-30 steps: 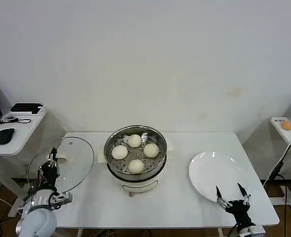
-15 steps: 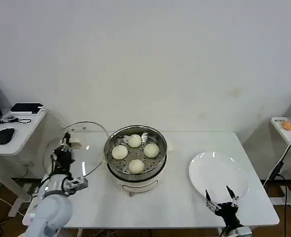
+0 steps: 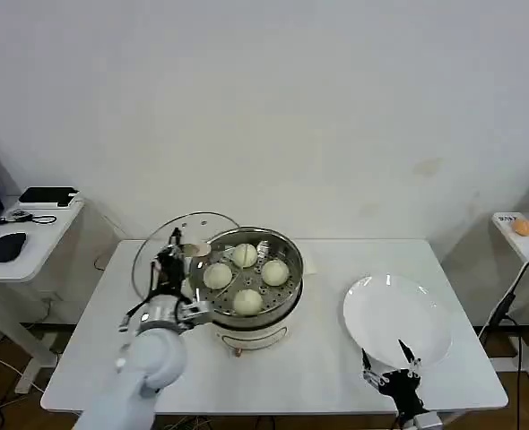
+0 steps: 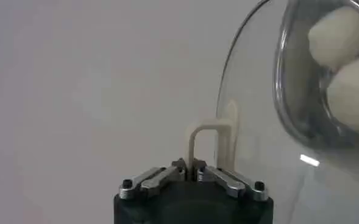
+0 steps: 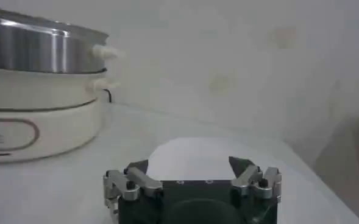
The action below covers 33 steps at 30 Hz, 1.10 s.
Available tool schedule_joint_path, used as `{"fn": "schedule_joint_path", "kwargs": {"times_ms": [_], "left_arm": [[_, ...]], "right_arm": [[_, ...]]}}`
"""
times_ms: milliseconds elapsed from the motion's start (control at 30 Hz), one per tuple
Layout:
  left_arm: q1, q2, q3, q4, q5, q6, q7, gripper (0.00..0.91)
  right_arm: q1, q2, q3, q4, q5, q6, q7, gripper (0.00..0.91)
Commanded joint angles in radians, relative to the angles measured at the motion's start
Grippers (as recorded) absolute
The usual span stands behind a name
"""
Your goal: Take steamed baozi put them in steamer then cover it.
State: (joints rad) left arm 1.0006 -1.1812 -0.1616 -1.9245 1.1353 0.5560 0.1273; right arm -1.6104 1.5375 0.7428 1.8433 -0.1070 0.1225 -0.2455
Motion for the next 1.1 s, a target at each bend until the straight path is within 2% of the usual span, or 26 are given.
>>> {"fn": "schedule_joint_path", "kwargs": {"times_ms": [33,367,1100], "left_arm": [[-0.116,-0.164,0.107,0.117,0.266,0.003,0.109,0.000],[-0.111,-0.260,0.144,0.152,0.370,-0.004,0.150,0.000],[-0.097,-0.253,0.175,0.179,0.381,-0.006,0.190,0.000]], "right_arm": [[0.001,0.009,-0.011,-0.008,-0.022,0.002,-0.001,0.907],[0.006,0.010,-0.030,-0.023,-0.039,0.003,-0.003,0.907],[0.008,0.013,-0.043,-0.043,-0.053,0.007,-0.002,0.907]]}}
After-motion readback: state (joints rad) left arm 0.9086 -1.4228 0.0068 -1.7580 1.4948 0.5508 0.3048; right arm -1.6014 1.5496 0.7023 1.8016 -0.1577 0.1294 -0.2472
